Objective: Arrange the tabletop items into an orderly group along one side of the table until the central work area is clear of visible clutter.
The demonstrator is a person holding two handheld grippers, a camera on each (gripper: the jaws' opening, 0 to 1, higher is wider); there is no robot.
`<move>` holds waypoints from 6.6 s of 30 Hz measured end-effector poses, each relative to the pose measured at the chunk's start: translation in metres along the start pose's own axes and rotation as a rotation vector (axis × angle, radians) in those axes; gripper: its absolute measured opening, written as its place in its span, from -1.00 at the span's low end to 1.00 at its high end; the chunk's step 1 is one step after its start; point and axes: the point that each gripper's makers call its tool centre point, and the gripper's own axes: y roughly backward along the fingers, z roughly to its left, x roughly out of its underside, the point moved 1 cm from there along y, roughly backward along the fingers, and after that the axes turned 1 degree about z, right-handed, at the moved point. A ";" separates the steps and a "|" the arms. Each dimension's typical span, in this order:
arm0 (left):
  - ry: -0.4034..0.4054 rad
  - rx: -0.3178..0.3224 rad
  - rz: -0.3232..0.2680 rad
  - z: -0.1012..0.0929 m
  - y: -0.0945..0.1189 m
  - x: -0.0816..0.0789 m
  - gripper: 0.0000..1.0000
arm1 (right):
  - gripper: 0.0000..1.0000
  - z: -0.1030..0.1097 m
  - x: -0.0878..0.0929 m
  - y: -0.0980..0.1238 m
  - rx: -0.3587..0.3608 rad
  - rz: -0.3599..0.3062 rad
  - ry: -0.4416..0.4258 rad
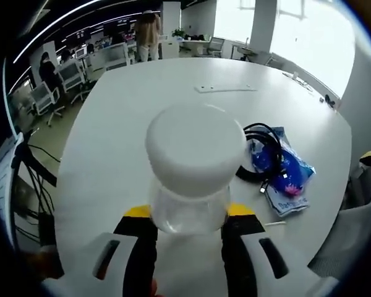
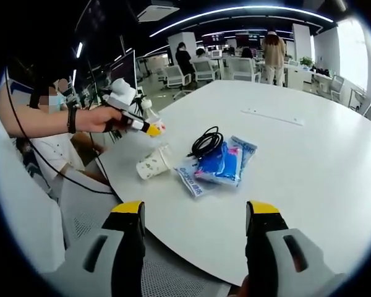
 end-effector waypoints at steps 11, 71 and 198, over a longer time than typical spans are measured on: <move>0.081 -0.064 -0.024 0.007 -0.011 -0.012 -0.22 | 0.30 -0.002 0.003 -0.001 -0.001 0.007 -0.009; 0.214 -0.188 -0.015 0.013 -0.026 -0.032 -0.11 | 0.32 -0.015 0.010 0.007 0.017 0.003 -0.029; 0.082 0.134 -0.121 -0.086 0.068 0.077 0.05 | 0.26 -0.022 -0.087 -0.159 -0.185 0.042 -0.013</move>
